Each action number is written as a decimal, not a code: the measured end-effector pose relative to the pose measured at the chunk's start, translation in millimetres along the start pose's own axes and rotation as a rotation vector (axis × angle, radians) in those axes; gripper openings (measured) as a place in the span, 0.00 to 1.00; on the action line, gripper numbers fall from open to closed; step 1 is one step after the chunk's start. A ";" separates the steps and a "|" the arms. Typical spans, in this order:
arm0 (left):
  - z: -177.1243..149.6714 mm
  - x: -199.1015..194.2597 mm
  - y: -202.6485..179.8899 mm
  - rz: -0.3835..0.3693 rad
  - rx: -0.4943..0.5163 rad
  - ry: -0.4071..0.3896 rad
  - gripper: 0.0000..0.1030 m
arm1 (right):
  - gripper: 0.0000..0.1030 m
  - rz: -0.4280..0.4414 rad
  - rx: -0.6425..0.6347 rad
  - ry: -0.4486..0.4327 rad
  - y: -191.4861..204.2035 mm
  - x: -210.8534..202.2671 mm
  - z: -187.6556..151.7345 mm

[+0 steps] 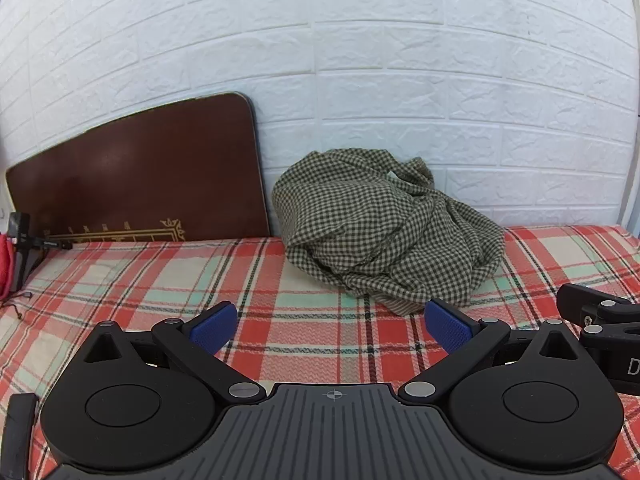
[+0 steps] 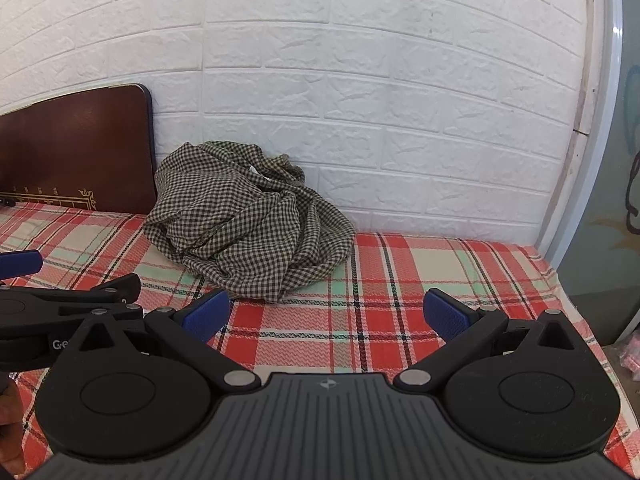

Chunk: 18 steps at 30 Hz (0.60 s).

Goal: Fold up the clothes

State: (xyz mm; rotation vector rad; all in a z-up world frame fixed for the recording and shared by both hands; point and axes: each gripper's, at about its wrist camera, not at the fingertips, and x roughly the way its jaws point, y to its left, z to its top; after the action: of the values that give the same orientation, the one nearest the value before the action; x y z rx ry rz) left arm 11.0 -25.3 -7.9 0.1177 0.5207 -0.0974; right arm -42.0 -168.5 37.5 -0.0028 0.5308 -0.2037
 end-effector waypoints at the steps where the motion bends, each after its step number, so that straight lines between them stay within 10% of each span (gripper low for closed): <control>1: 0.2 0.0 -0.3 0.000 0.001 0.000 1.00 | 1.00 0.000 0.000 0.000 0.2 -0.2 -0.2; 18: 7.3 20.5 -2.2 -0.013 0.008 0.018 1.00 | 1.00 -0.001 0.004 0.023 -1.7 15.8 7.7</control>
State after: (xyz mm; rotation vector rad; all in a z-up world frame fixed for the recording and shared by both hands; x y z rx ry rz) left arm 32.0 -29.7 -12.1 0.1235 0.5390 -0.1116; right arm -25.2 -173.6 36.3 0.0029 0.5536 -0.2063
